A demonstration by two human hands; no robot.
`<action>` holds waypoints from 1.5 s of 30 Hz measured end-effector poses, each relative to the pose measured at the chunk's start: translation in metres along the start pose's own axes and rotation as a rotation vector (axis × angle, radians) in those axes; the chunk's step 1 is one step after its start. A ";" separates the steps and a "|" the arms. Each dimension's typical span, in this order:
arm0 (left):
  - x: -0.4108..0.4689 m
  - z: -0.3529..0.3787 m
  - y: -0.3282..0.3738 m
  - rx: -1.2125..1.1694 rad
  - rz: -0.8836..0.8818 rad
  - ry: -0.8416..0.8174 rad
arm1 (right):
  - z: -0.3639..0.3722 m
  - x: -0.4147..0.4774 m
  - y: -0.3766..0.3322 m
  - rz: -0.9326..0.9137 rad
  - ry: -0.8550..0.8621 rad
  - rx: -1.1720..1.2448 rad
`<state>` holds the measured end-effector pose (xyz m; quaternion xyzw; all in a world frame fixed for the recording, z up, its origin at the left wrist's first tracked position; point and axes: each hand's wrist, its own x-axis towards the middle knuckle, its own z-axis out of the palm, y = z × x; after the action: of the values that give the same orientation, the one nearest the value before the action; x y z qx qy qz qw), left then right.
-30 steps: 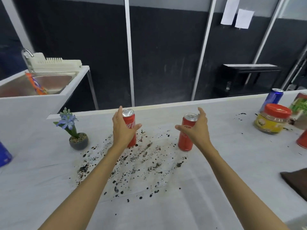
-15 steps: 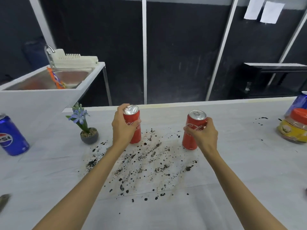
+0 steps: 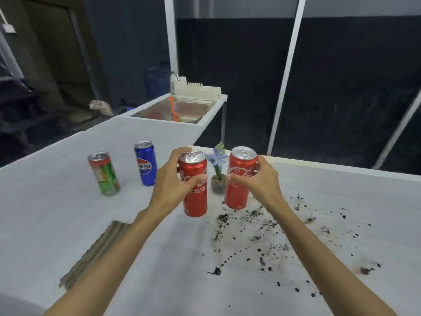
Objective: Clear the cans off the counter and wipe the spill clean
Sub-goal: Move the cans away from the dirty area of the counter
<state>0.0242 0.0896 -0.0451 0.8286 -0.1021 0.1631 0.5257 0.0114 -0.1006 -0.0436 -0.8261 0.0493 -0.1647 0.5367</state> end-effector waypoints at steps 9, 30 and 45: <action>-0.002 -0.139 -0.089 0.095 -0.187 0.256 | 0.169 0.000 -0.047 0.010 -0.232 0.071; 0.020 -0.206 -0.178 0.203 -0.219 0.415 | 0.303 0.002 -0.046 -0.017 -0.349 0.036; -0.051 -0.070 -0.148 0.498 -0.017 -0.238 | 0.160 -0.006 0.047 0.085 -0.097 -0.199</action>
<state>0.0157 0.2161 -0.1604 0.9465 -0.1129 0.0804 0.2913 0.0621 0.0201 -0.1463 -0.8793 0.0742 -0.0957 0.4605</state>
